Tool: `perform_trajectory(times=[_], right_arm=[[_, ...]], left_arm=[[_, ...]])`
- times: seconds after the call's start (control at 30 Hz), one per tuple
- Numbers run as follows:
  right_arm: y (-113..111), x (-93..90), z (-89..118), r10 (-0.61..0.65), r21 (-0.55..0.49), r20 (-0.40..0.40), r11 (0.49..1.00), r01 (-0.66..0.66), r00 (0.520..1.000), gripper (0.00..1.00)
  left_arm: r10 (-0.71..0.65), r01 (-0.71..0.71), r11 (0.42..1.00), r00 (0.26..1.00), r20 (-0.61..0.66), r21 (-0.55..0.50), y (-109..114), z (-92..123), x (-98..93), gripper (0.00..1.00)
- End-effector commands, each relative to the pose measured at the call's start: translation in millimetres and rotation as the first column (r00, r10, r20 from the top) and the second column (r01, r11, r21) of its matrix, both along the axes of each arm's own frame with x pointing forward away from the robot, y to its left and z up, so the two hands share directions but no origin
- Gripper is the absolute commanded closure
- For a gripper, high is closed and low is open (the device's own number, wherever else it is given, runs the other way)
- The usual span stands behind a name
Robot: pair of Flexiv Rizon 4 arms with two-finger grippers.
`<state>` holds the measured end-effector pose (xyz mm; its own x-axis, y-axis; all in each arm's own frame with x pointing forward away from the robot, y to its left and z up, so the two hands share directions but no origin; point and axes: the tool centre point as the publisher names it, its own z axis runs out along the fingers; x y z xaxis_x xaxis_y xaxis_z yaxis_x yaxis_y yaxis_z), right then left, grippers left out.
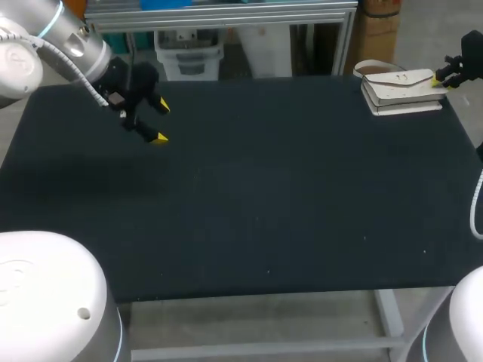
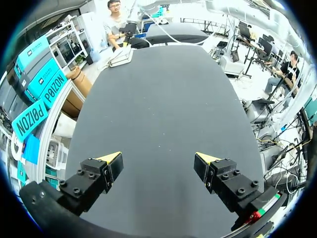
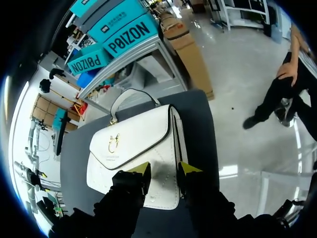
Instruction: Pick up the bag, open it, inspect its contents, close it, and place it on the opposite side
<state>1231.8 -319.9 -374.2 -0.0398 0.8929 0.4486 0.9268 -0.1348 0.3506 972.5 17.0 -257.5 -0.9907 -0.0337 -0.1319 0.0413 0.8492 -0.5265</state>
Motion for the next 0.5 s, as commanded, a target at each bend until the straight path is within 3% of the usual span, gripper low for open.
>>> perform_trajectory(times=[0.03, 0.07, 0.17, 0.5], right_arm=[[-3, 8.5, -6, 0.280, 0.121, -0.461, 0.960, -0.253, 0.842, 0.73], [-3, 8.0, -7, 0.281, 0.124, -0.462, 0.960, -0.252, 0.841, 0.83], [0, 6.2, -7, 0.284, 0.130, -0.463, 0.959, -0.253, 0.840, 1.00], [13, -6.7, 1, 0.340, 0.189, -0.444, 0.940, -0.284, 0.829, 1.00]], left_arm=[[0.000, 0.000, 1.000, 1.000, 0.002, -0.001, 0, -1, 0.1, 0.00], [0.000, 0.000, 1.000, 1.000, 0.002, -0.001, 0, -1, 0.1, 0.00], [0.000, 0.000, 1.000, 1.000, 0.002, -0.001, 0, -1, 0.1, 0.00], [0.000, 0.000, 1.000, 1.000, 0.002, -0.001, 0, -1, 0.1, 0.00]])
